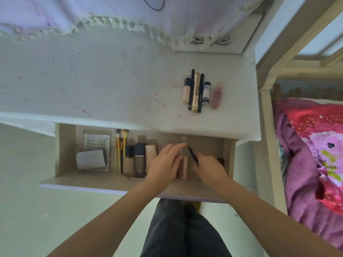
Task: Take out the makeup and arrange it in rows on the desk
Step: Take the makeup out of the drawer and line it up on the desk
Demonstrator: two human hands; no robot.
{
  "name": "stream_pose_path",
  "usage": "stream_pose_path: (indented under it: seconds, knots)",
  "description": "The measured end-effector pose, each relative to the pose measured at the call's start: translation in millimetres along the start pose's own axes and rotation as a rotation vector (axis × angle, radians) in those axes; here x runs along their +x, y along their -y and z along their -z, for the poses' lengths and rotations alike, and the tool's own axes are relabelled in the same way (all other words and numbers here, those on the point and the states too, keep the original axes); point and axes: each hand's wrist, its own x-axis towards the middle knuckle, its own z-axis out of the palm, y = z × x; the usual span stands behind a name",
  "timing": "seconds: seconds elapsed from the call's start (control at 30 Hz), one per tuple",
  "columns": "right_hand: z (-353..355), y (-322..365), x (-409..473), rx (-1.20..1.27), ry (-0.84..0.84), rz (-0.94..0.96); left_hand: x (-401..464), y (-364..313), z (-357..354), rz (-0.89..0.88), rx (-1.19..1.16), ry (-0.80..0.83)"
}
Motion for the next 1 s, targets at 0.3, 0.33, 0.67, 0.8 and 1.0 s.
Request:
stream_pose_path:
  seconds: [0.3,0.33,0.67,0.8,1.0]
  knots:
    - [139,69,17,0.368,-0.386,0.186,113,-22,121,0.041,-0.107,-0.241]
    - [151,79,37,0.373,-0.417,0.161,134,-21,126,0.097,-0.115,-0.194]
    - [162,114,120,0.0,-0.336,0.035,230,0,107,0.261,0.042,0.071]
    - [166,113,114,-0.047,-0.337,0.067,226,-4,98,0.252,0.138,0.057]
    - [138,82,19,0.153,-0.352,0.316,140,-16,91,0.107,0.035,-0.073]
